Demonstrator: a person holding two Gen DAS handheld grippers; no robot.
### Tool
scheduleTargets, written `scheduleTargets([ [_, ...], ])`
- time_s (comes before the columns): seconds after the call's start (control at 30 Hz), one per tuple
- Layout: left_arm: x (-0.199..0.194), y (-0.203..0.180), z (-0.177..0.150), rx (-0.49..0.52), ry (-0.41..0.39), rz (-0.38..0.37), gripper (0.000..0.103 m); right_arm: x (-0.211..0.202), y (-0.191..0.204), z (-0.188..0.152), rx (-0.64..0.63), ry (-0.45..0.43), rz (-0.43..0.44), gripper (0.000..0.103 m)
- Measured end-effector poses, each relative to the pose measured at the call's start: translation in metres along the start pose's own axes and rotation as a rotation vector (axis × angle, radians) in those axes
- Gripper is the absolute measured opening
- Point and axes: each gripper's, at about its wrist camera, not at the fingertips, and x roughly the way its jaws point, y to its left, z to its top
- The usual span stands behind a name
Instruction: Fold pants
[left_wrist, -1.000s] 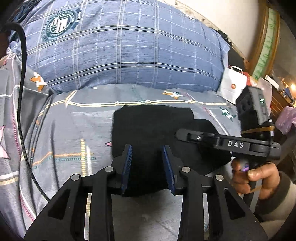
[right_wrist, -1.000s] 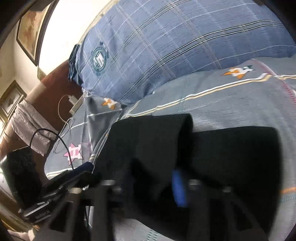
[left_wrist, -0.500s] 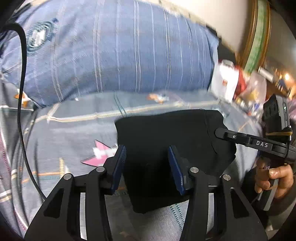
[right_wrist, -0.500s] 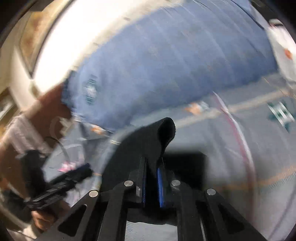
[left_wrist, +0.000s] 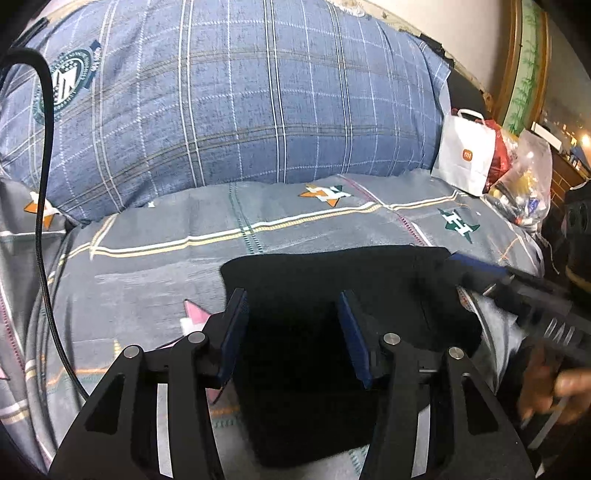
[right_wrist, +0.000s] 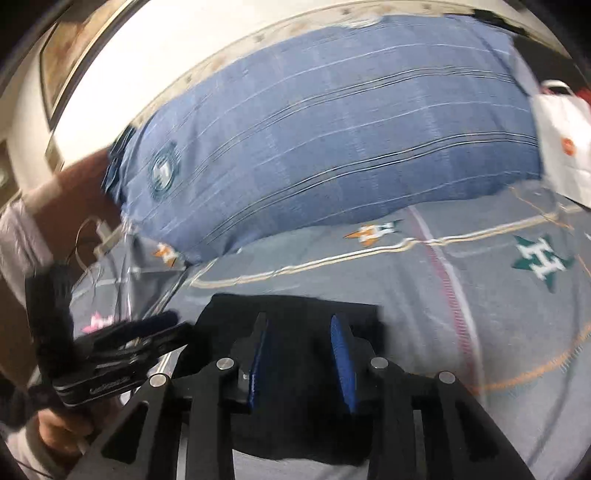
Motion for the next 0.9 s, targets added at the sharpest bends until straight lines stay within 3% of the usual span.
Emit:
scheduleTargets([
  [0.13, 0.026, 0.005, -0.003, -0.032, 0.043, 0.044, 0.052, 0.047, -0.003, -0.005, -0.028, 0.070, -0.044, 0.032],
  [0.23, 0.033, 0.010, -0.003, -0.050, 0.039, 0.050, 0.060, 0.063, -0.016, -0.006, -0.004, 0.067, -0.036, 0.032],
  [0.33, 0.038, 0.012, -0.002, -0.065, 0.043, 0.049, 0.063, 0.069, -0.018, -0.002, -0.009, 0.064, -0.032, 0.032],
  [0.6, 0.002, 0.006, -0.008, -0.061, 0.031, 0.036, 0.063, 0.021, -0.004, 0.001, -0.029, 0.088, -0.014, 0.032],
  [0.73, -0.012, -0.002, -0.021, -0.047, 0.029, 0.048, 0.063, -0.003, 0.009, -0.020, -0.081, 0.122, -0.055, 0.032],
  [0.9, -0.003, -0.010, -0.041, -0.036, 0.051, 0.082, 0.067, 0.000, 0.010, -0.052, -0.100, 0.160, -0.126, 0.033],
])
